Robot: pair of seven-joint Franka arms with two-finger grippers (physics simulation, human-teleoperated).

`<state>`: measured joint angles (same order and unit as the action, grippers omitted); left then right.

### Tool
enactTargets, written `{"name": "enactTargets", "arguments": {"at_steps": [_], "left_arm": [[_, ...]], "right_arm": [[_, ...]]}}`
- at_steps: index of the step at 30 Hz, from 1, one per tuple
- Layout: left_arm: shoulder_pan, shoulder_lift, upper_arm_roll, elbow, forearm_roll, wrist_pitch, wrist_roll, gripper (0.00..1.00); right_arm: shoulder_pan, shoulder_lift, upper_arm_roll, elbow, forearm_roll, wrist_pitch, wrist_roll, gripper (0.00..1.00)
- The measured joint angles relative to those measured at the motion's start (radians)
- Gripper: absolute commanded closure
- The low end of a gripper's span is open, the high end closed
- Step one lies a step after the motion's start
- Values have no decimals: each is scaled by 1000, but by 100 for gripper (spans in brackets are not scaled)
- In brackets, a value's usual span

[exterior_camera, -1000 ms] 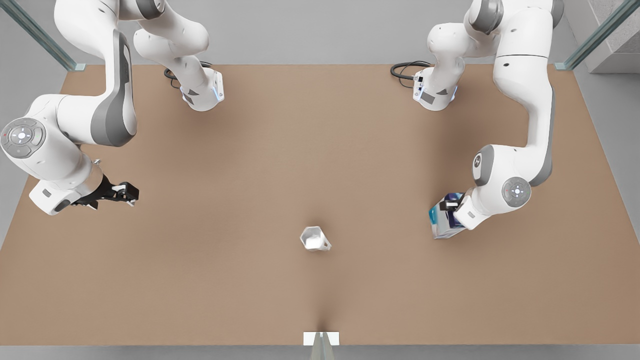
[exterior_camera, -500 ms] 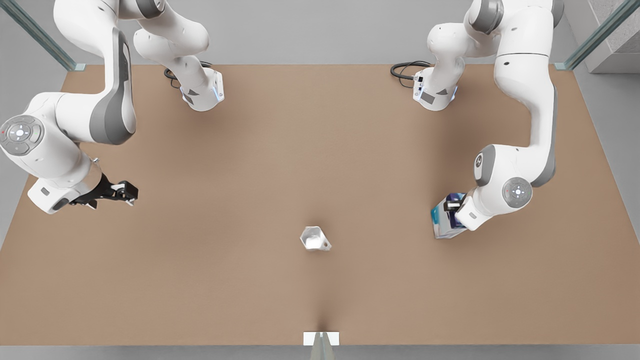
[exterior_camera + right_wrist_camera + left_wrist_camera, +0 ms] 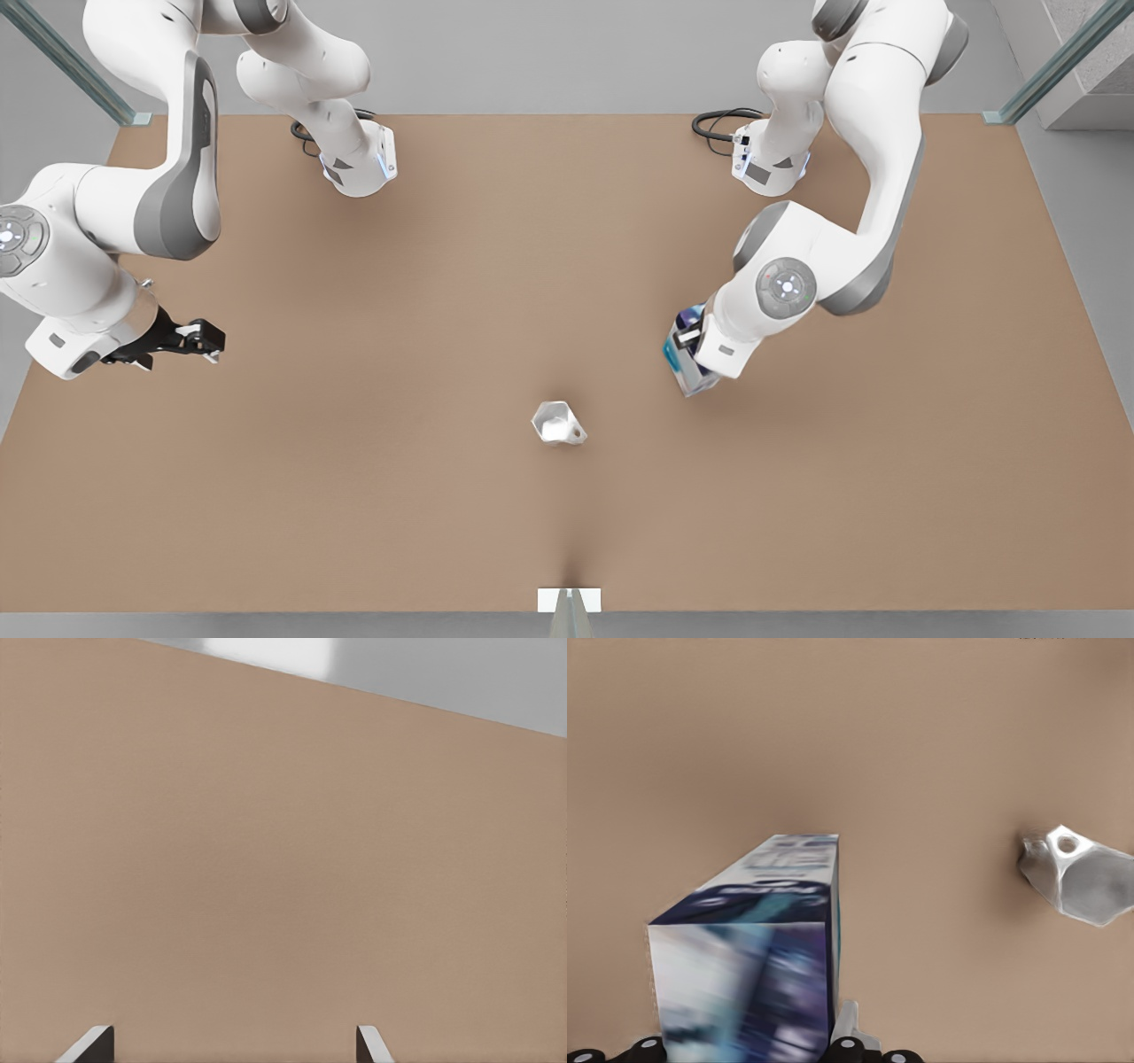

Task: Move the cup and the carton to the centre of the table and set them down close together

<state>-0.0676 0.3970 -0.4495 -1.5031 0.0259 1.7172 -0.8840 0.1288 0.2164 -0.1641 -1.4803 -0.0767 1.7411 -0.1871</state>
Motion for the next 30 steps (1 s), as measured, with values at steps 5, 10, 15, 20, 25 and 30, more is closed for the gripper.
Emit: {"name": "enactTargets", "arguments": {"at_steps": [5,10,15,20,25,30], "left_arm": [[-57,44,-1,6,-9,51,-198,47],[-140,114,0,56,-20,125,-467,47],[-293,248,11,216,-22,219,-808,49],[-355,333,16,289,38,247,-974,49],[-393,338,17,254,80,272,-1084,49],[-411,352,23,217,123,381,-1153,49]], "right_arm": [[-7,-1,0,0,0,-1,-2,0],[-41,-3,0,-2,0,-9,-35,0],[-40,-28,0,-28,0,-20,-29,0],[-40,-23,0,-29,0,-21,-27,0],[-39,-17,0,-26,0,-21,-28,0],[-40,-16,0,-25,0,-21,-31,0]]}}
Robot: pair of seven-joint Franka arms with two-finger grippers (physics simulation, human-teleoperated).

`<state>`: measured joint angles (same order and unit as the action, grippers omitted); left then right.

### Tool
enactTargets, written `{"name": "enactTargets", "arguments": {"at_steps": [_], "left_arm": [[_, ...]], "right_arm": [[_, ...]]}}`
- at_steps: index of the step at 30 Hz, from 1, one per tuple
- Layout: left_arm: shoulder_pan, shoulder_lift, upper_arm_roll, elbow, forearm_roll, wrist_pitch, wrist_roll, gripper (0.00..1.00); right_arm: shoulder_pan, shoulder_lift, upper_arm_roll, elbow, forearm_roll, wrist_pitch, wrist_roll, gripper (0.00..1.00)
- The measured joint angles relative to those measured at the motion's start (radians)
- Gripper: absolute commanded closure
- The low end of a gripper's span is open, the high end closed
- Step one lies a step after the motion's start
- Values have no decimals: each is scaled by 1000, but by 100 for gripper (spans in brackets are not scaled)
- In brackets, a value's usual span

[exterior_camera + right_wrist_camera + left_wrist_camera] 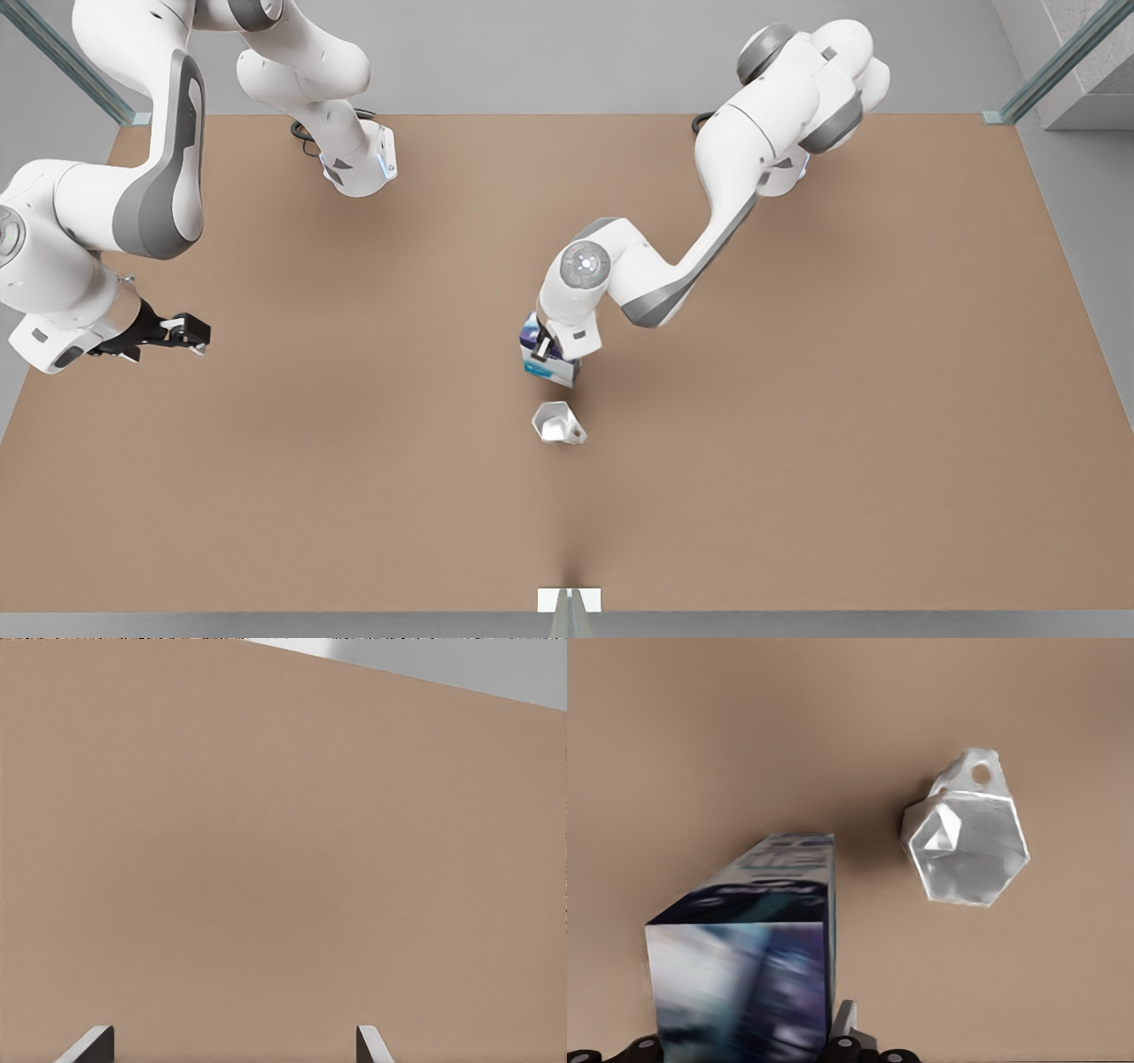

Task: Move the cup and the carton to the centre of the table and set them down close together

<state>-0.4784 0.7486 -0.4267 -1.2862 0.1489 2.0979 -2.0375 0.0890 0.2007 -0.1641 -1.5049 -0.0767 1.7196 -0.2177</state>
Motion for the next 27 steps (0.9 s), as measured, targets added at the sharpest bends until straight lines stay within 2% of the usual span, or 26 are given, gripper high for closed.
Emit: {"name": "enactTargets", "arguments": {"at_steps": [4,5,6,8,10,11,27], "left_arm": [[-13,11,3,-19,43,21,-16,49],[-17,15,3,-19,47,20,-16,46],[-18,13,3,-19,51,15,-16,38],[-18,12,3,-20,69,14,-20,34],[-18,11,2,-20,81,12,-21,12],[-18,10,3,-20,84,7,-20,6],[-18,-16,2,-21,41,-30,10,0]], "right_arm": [[0,0,0,2,0,0,-1,0],[0,0,0,2,0,0,-2,0],[0,-1,0,2,0,0,-2,0],[0,-1,0,3,0,0,-2,0],[0,-1,0,3,0,1,-2,0],[0,-2,0,3,0,0,-3,0],[0,-7,0,6,1,2,-5,0]]}}
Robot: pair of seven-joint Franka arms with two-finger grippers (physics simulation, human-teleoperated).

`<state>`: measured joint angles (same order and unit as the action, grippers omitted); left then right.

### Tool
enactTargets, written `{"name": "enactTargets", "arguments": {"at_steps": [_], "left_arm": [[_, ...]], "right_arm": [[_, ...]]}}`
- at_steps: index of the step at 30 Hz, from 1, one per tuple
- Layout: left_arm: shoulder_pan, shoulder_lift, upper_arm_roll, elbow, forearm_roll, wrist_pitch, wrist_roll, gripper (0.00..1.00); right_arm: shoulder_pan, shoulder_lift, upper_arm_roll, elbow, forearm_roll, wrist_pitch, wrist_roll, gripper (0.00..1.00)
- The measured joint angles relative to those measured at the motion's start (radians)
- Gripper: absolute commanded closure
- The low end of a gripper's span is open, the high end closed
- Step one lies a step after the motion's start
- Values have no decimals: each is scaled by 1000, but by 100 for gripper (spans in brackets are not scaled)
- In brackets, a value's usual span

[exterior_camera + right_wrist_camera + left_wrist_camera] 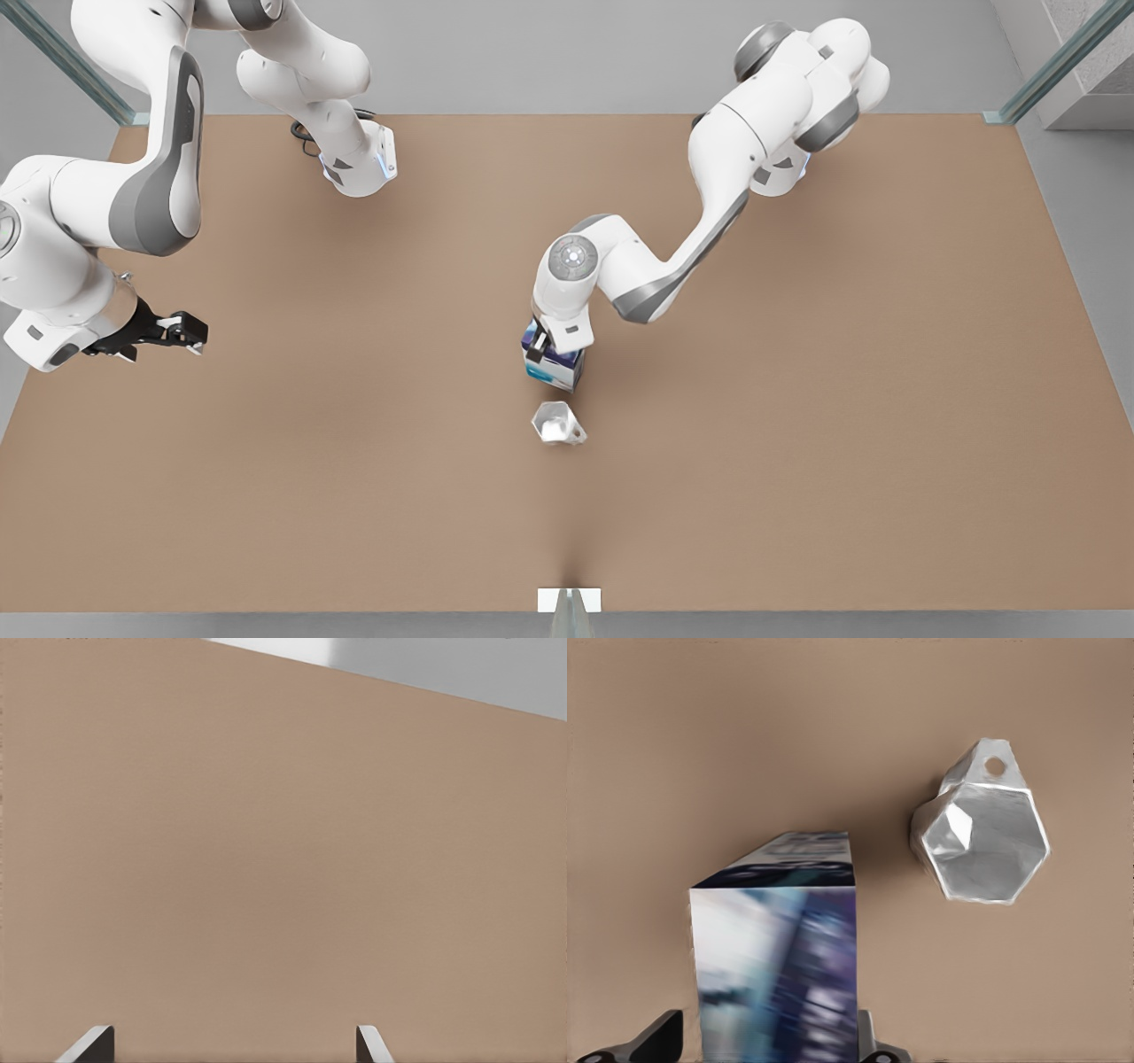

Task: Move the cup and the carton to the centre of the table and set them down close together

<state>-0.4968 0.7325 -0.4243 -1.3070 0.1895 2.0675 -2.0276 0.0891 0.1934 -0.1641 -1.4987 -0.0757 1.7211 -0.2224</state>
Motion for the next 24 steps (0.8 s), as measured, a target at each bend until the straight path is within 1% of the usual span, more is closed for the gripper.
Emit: {"name": "enactTargets", "arguments": {"at_steps": [4,7,13,14,16,18,19,20,21,22,24], "left_arm": [[0,-44,-1,2,-1,-42,35,0],[0,-47,-2,0,-2,-65,54,0],[12,-85,-6,0,-6,-153,252,1],[25,-94,-4,0,-8,-183,379,1],[126,-150,-2,1,-12,-257,615,1],[174,-173,1,2,-14,-290,726,1],[232,-233,0,-45,-15,-300,818,1],[255,-311,24,-116,-25,-291,941,1],[264,-391,105,-168,-48,-301,1125,1],[277,-436,174,-179,-74,-321,1289,0],[362,-488,228,-178,-116,-381,1586,0]], "right_arm": [[0,1,0,0,1,0,0,0],[1,0,0,0,1,1,2,0],[3,-3,0,0,1,5,5,0],[3,-3,0,0,1,5,5,0],[3,-7,1,1,1,0,6,0],[10,-17,11,2,2,-5,11,0],[10,-22,11,2,54,-5,13,0],[10,-29,11,2,75,-6,14,0],[11,-38,12,0,76,-8,17,0],[8,-41,24,-1,76,-13,58,0],[19,-41,28,-3,76,-21,78,0]]}}
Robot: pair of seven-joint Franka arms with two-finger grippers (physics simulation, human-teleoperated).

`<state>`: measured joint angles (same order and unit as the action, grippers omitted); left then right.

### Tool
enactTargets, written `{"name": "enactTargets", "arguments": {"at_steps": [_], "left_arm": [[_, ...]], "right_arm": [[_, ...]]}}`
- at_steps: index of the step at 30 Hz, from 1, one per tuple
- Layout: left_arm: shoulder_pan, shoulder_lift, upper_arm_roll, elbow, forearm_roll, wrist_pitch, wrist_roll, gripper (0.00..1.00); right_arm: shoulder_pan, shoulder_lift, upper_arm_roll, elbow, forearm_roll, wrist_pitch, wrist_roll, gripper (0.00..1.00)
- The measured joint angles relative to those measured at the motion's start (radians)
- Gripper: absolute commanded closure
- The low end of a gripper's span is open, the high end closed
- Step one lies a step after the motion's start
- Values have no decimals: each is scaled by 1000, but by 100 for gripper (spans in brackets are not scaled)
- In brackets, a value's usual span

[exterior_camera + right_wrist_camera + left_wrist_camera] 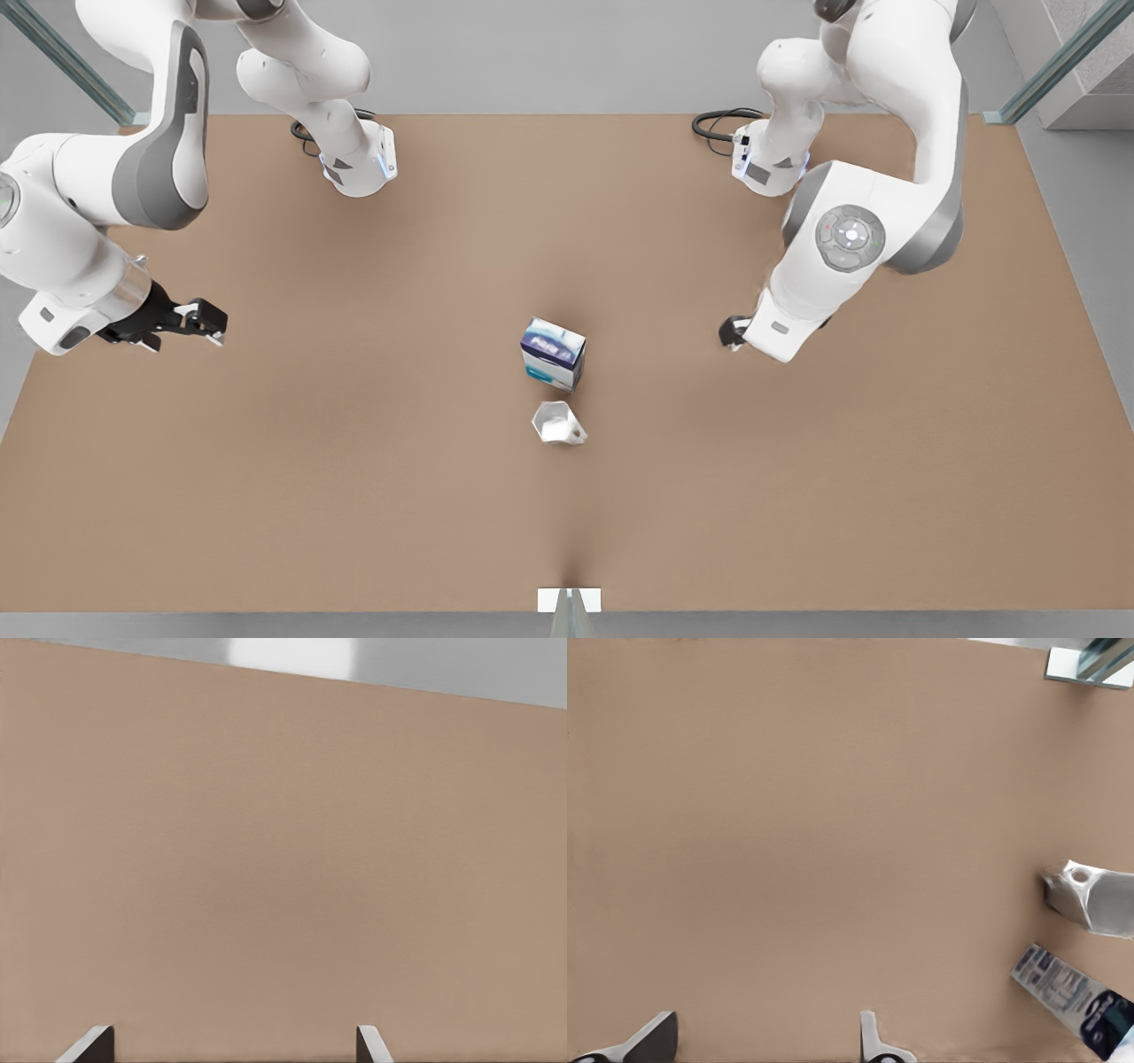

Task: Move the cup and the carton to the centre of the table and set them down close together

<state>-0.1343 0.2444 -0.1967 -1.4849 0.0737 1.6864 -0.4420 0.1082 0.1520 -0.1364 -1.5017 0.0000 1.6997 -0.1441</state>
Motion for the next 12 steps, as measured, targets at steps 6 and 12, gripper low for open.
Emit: {"name": "enactTargets", "arguments": {"at_steps": [6,12], "left_arm": [[60,-129,171,66,-60,-261,447,0],[41,-68,191,66,-70,-211,436,0]], "right_arm": [[-7,-11,0,-11,-6,0,-2,0],[-6,-11,1,-11,-6,0,-1,0]]}}
